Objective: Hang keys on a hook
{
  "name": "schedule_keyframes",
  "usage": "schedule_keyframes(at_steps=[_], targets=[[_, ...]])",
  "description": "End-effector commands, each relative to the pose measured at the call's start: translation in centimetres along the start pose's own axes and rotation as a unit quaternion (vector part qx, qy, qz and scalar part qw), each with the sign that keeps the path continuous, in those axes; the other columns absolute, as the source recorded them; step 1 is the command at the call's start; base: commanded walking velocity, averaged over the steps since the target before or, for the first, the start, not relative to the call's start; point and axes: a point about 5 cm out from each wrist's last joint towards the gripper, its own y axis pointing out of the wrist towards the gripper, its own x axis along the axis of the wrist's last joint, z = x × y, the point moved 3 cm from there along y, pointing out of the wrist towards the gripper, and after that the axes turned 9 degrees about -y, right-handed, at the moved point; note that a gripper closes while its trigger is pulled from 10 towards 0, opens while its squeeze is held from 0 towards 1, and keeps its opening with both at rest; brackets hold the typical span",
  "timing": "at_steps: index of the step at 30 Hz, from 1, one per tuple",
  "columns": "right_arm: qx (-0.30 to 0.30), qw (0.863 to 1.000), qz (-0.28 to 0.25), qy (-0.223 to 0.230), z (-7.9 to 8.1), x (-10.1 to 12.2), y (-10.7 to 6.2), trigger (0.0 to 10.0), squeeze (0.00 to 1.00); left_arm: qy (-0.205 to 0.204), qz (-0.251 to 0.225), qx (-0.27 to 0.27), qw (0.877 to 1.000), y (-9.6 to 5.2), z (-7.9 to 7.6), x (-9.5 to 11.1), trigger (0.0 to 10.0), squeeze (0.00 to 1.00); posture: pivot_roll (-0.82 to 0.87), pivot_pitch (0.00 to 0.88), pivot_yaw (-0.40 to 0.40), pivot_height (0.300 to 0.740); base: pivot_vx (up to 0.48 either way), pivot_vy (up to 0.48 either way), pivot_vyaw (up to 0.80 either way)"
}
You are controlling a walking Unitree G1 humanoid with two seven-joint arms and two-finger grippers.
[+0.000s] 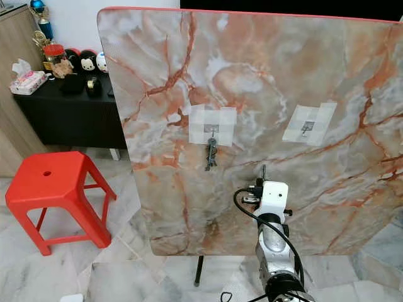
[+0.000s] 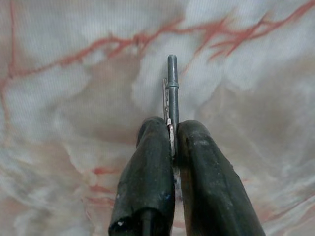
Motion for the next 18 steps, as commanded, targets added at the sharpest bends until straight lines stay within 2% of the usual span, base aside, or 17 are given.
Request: schedule_keyframes(at_steps=[1, 12, 18], targets=[[0.001, 1.000, 0.008, -0.009, -0.3, 0.1, 0.4, 10.0, 0.00, 0.002, 0.004, -0.003, 1.000, 0.0, -0.2, -0.1, 10.0, 0.00, 0.02, 0.000, -0.068, 0.740, 0.000, 0.000, 0.00], [-0.013, 0.998, 0.056, 0.001, -1.7, -1.3, 0.5, 10.0, 0.00, 0.001, 0.005, -0.003, 1.000, 0.0, -0.3, -0.2, 10.0, 0.00, 0.02, 0.000, -0.070, 0.740, 0.000, 0.000, 0.00], [-0.011, 0.998, 0.068, 0.000, -1.6, -1.6, 0.5, 10.0, 0.00, 0.004, 0.008, -0.003, 1.000, 0.0, -0.4, -0.5, 10.0, 0.00, 0.02, 0.000, -0.068, 0.740, 0.000, 0.000, 0.00]])
